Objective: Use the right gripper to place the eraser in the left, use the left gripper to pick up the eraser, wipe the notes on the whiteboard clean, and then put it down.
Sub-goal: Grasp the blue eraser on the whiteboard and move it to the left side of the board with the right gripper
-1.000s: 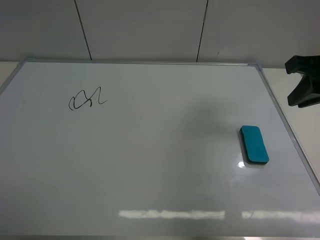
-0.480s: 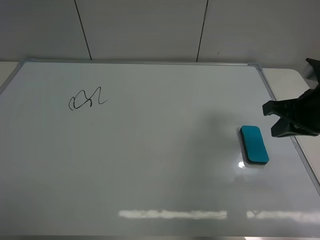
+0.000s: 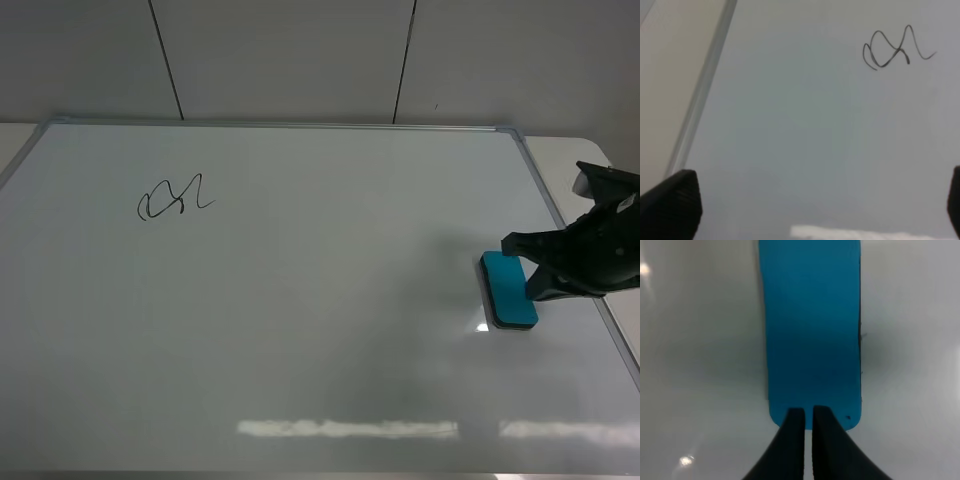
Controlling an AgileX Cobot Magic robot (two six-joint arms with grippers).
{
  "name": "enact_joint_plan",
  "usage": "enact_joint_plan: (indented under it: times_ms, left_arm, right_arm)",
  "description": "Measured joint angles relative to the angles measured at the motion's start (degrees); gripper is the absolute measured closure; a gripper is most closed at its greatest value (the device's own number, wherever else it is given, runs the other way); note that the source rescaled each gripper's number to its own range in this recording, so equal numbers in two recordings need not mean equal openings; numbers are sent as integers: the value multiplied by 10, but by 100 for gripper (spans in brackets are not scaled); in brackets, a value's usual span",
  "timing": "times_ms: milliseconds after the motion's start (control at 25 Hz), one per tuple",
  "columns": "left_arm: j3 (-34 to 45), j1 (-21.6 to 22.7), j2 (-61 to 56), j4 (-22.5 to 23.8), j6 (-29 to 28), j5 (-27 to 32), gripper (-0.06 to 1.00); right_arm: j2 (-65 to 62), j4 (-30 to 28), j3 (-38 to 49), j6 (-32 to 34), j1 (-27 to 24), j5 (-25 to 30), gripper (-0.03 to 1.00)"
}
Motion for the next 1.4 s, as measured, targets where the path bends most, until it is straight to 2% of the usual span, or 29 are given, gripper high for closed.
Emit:
enact_joint_plan:
  times_ms: [280,720,960,1200,1400]
  left_arm:
    - [0,0,0,0,0,0,-6]
    - [0,0,0,0,0,0,-6]
    - [0,0,0,0,0,0,-6]
    - [0,0,0,0,0,0,-6]
    - [0,0,0,0,0,0,-6]
  right_arm:
    - [48,30,0,-21,2,-42,97]
    - [65,30,0,-26,2,-111,97]
    - [123,35,-6,-26,2,-118,97]
    - [128,39,-9,-28,3,-111,97]
    - [132,45,-10,-26,55,-139,97]
